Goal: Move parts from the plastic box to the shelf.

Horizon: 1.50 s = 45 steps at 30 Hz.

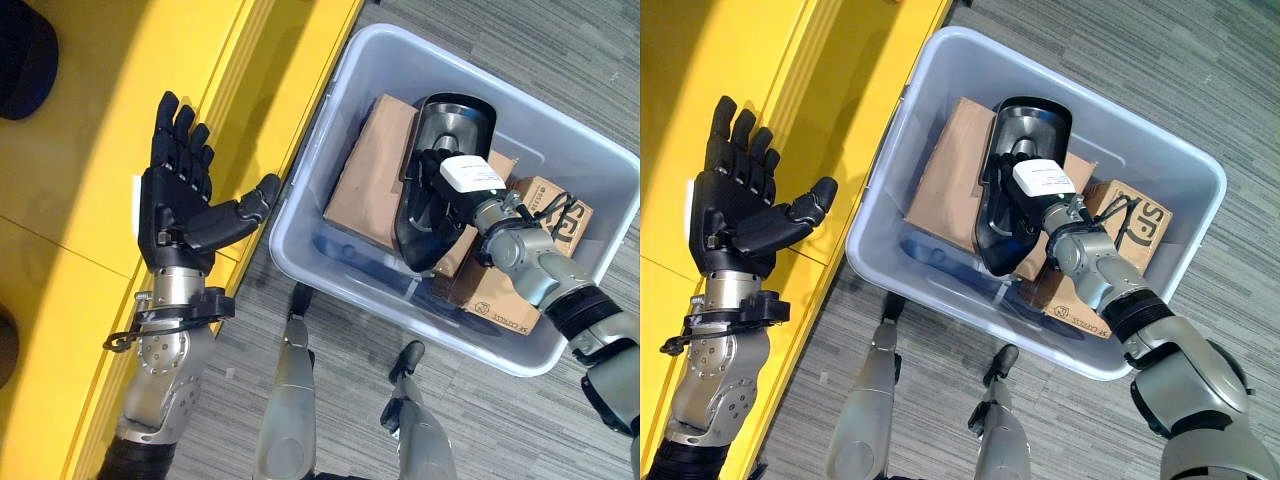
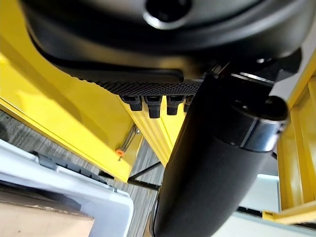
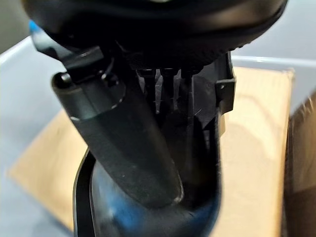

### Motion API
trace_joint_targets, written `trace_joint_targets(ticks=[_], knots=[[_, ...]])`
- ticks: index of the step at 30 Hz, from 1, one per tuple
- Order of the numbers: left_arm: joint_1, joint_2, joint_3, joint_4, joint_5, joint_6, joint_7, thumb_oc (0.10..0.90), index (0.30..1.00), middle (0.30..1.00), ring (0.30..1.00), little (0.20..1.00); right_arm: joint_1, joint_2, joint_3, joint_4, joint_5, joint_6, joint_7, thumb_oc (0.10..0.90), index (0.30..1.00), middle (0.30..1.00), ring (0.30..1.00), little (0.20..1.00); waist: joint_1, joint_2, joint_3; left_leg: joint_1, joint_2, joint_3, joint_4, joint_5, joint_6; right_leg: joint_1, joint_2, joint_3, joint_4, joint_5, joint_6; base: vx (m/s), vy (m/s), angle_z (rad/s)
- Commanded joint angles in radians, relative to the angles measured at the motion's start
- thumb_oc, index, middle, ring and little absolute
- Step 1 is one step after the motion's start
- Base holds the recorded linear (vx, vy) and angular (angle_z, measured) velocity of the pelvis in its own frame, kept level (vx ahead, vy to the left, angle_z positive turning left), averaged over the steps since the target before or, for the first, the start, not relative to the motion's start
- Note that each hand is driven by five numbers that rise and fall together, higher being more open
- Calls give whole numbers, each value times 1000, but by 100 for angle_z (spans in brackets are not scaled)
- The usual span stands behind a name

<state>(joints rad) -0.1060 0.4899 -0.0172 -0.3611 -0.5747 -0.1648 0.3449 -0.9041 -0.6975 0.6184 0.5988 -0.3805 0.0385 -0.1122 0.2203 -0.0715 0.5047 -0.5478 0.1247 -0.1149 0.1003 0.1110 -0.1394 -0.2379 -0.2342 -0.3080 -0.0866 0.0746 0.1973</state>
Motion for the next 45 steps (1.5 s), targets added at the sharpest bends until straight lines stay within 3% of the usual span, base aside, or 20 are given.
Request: trace_joint_targets(ticks=[1,9,12,21,23,27,28,31,37,38,39,44,45], knots=[[-37,7,29,-104,55,-107,11,900,1000,1000,1000,1000,-74,59,-37,122,136,39,-90,900,1000,1000,1000,1000,-17,-5,15,-84,2,49,-37,93,5,210,63,36,20,-245,-49,0,36,-1],[-34,1,13,-106,53,-100,10,900,1000,1000,1000,1000,-120,150,-74,323,257,45,-145,900,1000,1000,1000,1000,-13,1,15,-85,2,45,-41,93,10,202,64,43,23,-246,-51,-2,16,-3],[-35,-4,4,-118,55,-94,14,900,1000,1000,1000,1000,-111,203,-142,386,403,31,-192,900,1000,1000,1000,1000,-17,1,15,-82,-2,47,-41,87,12,199,62,48,26,-249,-51,0,0,0],[-68,-2,-39,-116,79,-69,18,900,1000,1000,1000,1000,-94,293,-201,414,633,-5,-219,900,1000,1000,1000,1000,-19,2,15,-84,0,44,-39,86,18,192,65,55,32,-245,-53,0,0,0],[-75,-1,-52,-119,81,-68,19,900,1000,1000,1000,1000,-84,325,-235,415,747,-26,-230,900,1000,1000,1000,1000,-17,5,15,-81,-1,45,-37,84,20,194,65,58,34,-247,-53,0,0,0],[-82,2,-69,-121,86,-61,21,900,1000,1000,1000,1000,-66,364,-260,418,845,-48,-238,900,1000,1000,1000,1000,-15,5,15,-76,-1,49,-34,82,20,199,65,58,35,-247,-54,0,0,0],[-83,3,-75,-122,87,-59,24,900,1000,1000,1000,1000,-55,393,-287,415,931,-70,-249,900,1000,1000,1000,1000,-15,2,15,-65,-3,50,-33,75,20,205,63,60,35,-250,-54,0,0,0],[-90,4,-87,-121,87,-57,25,900,1000,1000,1000,1000,-45,423,-297,397,983,-81,-247,900,1000,1000,1000,1000,-13,6,15,-61,0,50,-34,78,23,210,64,59,33,-245,-53,0,0,0],[-101,6,-100,-117,99,-58,30,900,1000,1000,1000,1000,-35,410,-261,363,880,-59,-239,900,1000,1000,1000,1000,-10,7,15,-52,-4,50,-30,75,25,224,64,57,33,-247,-53,0,0,0],[-151,-2,-149,48,137,-24,58,900,1000,1000,1000,1000,-30,412,-237,339,839,-51,-236,900,1000,1000,1000,1000,-21,-3,15,-50,-1,53,-27,74,25,221,63,62,38,-245,-52,0,0,0],[-160,-12,-168,68,162,-5,42,900,1000,1000,1000,1000,-30,408,-212,353,776,-33,-231,900,1000,1000,1000,1000,-26,-9,15,-49,0,55,-22,71,25,219,61,65,44,-246,-52,-10,31,0],[-68,35,-105,-15,133,-45,1,900,1000,1000,1000,1000,-100,305,-145,423,540,-3,-203,900,1000,1000,1000,1000,-8,-6,15,-52,-5,44,-21,72,27,226,64,62,44,-248,-48,0,0,0],[-69,34,-105,-16,132,-45,1,900,1000,1000,1000,1000,-101,305,-145,423,540,-4,-203,900,1000,1000,1000,1000,-8,-4,15,-54,-4,43,-23,76,28,225,66,62,44,-245,-48,0,0,0]])
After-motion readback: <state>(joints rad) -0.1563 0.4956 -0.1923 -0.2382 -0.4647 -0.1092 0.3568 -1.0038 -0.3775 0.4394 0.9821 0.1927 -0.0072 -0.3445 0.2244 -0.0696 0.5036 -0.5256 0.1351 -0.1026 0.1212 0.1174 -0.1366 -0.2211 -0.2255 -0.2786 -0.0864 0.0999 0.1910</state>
